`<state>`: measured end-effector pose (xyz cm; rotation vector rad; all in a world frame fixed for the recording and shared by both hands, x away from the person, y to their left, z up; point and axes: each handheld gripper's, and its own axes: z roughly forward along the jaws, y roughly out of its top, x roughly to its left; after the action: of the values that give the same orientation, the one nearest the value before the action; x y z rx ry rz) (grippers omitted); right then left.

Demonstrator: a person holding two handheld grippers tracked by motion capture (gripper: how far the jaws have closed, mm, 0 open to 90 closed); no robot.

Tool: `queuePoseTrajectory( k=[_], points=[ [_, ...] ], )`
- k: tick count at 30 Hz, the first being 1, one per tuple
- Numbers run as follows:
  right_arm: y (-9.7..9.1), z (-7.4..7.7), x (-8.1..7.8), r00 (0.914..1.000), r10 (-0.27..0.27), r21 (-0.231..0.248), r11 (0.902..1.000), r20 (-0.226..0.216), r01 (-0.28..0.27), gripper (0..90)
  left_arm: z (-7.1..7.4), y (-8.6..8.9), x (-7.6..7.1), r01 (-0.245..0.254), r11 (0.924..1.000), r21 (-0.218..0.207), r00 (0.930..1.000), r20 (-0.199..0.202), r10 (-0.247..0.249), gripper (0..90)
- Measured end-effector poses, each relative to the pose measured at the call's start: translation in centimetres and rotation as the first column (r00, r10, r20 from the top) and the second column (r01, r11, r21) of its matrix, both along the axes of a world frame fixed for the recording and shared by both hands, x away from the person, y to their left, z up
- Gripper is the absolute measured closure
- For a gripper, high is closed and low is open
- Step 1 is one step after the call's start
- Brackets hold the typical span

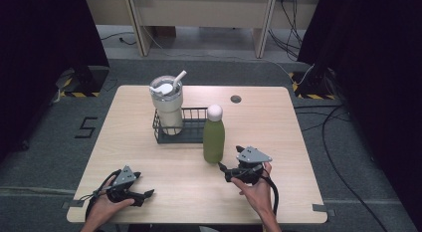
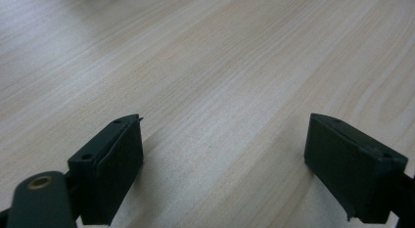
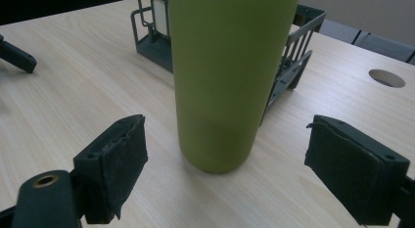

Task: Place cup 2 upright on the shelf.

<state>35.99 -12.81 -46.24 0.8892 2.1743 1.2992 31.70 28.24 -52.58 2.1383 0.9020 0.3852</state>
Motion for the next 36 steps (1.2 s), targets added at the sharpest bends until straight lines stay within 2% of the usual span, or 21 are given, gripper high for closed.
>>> queuePoseTrajectory(
  k=[20, 27, 36],
  points=[
    [2.1, 0.1, 2.4, 0.9997, 0.010, 0.047, 0.9989, 0.021, -0.011, 15.3, 0.0, 0.0, 0.0, 0.000, 1.0000, 0.000, 1.0000, 0.000, 0.000, 13.8],
    [2.8, -0.4, 3.5, 0.9996, 0.008, 0.061, 0.9981, 0.028, -0.010, 15.4, 0.0, 0.0, 0.0, 0.000, 1.0000, 0.000, 1.0000, 0.000, 0.000, 13.8],
    [3.1, -1.0, 4.0, 0.9997, 0.004, 0.069, 0.9976, 0.024, -0.006, 15.3, 0.0, 0.0, 0.0, 0.000, 1.0000, 0.000, 1.0000, 0.000, 0.000, 13.8]
  ],
)
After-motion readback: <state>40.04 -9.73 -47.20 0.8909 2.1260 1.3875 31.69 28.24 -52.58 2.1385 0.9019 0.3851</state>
